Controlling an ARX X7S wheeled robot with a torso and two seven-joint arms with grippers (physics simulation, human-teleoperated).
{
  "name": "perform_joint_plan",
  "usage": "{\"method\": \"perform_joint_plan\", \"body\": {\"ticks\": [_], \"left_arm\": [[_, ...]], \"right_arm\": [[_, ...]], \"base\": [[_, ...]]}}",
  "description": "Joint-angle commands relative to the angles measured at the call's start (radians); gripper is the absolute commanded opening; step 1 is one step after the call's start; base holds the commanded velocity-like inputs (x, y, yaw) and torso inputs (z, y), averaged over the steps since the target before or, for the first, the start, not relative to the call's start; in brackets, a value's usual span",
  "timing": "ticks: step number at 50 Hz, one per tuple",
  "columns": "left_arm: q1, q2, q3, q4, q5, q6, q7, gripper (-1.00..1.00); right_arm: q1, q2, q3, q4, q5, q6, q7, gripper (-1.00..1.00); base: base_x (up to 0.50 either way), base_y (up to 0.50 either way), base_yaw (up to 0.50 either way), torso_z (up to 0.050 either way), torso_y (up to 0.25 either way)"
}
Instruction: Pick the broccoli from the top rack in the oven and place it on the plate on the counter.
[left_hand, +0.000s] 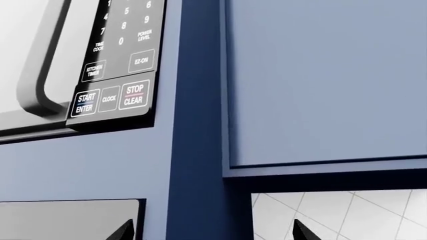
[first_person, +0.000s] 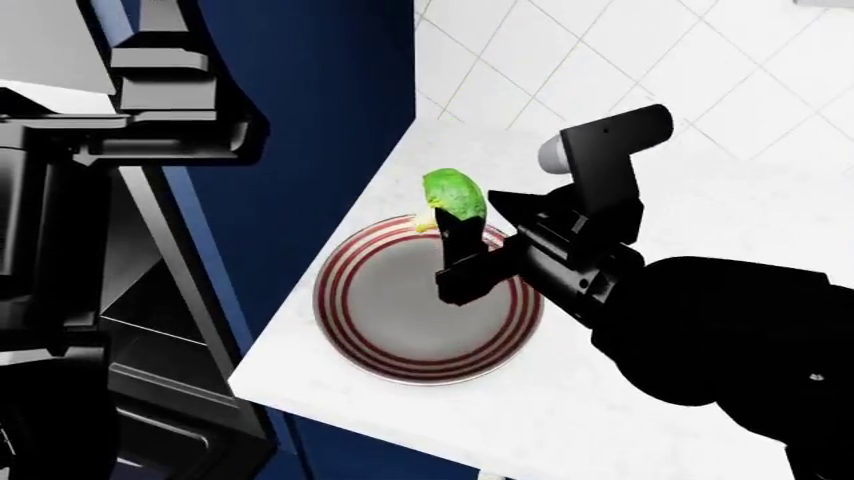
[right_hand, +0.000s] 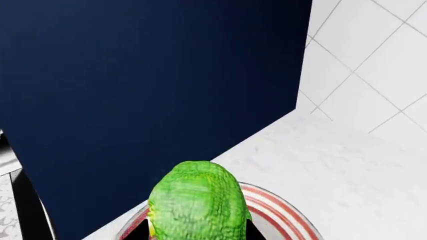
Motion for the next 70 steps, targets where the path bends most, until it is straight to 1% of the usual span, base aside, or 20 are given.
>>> {"method": "perform_joint_plan", "body": {"ticks": [1,17,42,70], "left_arm": [[0.004,-0.001,0.007,-0.003,0.007,0.007,0.002,1.00],[-0.003,-0.006,0.011,-0.005,0.001,0.010,-0.002,1.00],[0.002,-0.017,0.013,-0.003,-0.002,0.023,-0.009,1.00],[-0.001,-0.019,0.028,-0.004,-0.002,0.031,-0.014,1.00]], "right_arm": [[-0.049,0.003,-0.010,0.002,-0.033,-0.014,-0.023,-1.00],[-0.080,-0.013,-0.037,0.032,-0.082,-0.040,-0.057,-1.00],[-0.072,-0.057,-0.101,0.116,-0.180,-0.070,-0.128,-1.00],[-0.079,-0.066,-0.138,0.164,-0.222,-0.084,-0.163,-1.00]], "base": [[0.00,0.00,0.00,0.000,0.000],[0.00,0.00,0.00,0.000,0.000],[0.00,0.00,0.00,0.000,0.000],[0.00,0.00,0.00,0.000,0.000]]}}
